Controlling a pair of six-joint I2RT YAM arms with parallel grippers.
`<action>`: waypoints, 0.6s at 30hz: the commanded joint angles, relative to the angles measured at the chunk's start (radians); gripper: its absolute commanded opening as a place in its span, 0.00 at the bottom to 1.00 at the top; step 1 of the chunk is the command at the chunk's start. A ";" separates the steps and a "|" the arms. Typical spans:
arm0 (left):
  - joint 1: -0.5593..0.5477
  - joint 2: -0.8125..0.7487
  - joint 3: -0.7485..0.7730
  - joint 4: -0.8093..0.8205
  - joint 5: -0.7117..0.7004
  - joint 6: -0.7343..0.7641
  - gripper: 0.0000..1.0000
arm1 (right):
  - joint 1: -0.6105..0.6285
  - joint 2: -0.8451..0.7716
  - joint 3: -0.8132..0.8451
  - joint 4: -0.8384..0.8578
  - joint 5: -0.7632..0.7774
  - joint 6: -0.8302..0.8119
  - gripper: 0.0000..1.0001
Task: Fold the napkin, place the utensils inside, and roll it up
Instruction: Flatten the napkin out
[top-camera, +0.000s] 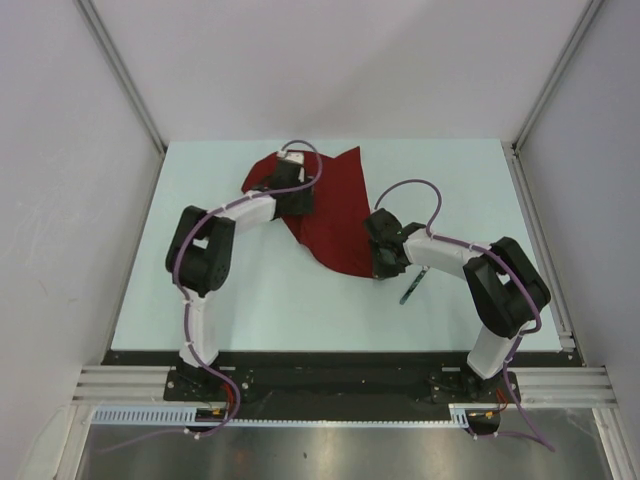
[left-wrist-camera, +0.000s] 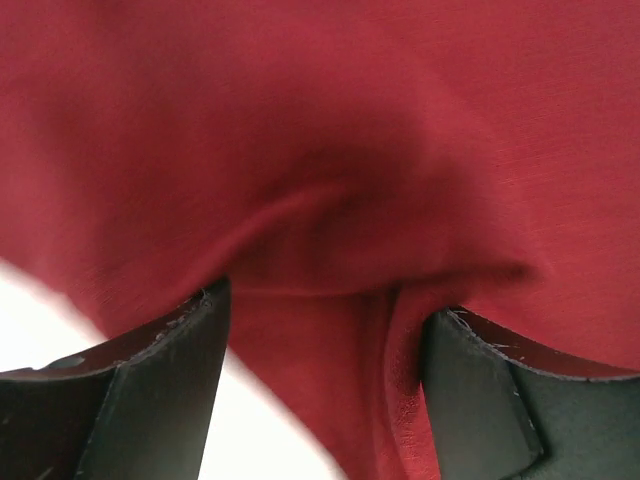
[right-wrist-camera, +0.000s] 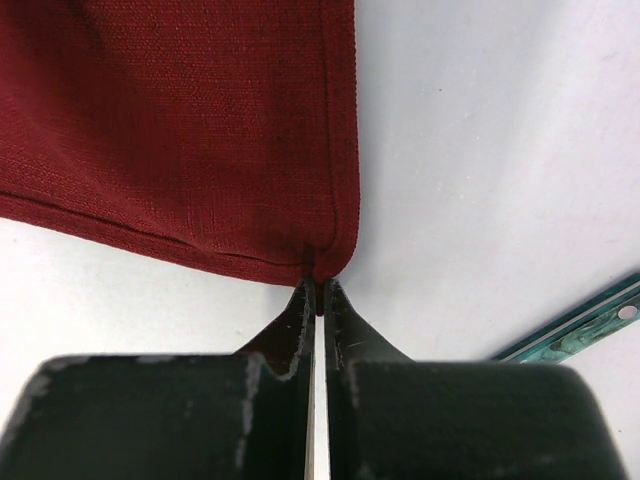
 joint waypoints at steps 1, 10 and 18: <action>0.129 -0.141 -0.118 0.038 -0.086 -0.134 0.76 | -0.006 0.000 -0.012 -0.043 0.014 -0.013 0.00; 0.258 -0.071 -0.111 0.031 0.049 -0.203 0.80 | -0.008 0.028 -0.003 -0.032 -0.001 -0.019 0.00; 0.273 -0.026 -0.073 0.081 0.116 -0.240 0.59 | -0.005 0.043 0.018 -0.012 -0.033 -0.027 0.00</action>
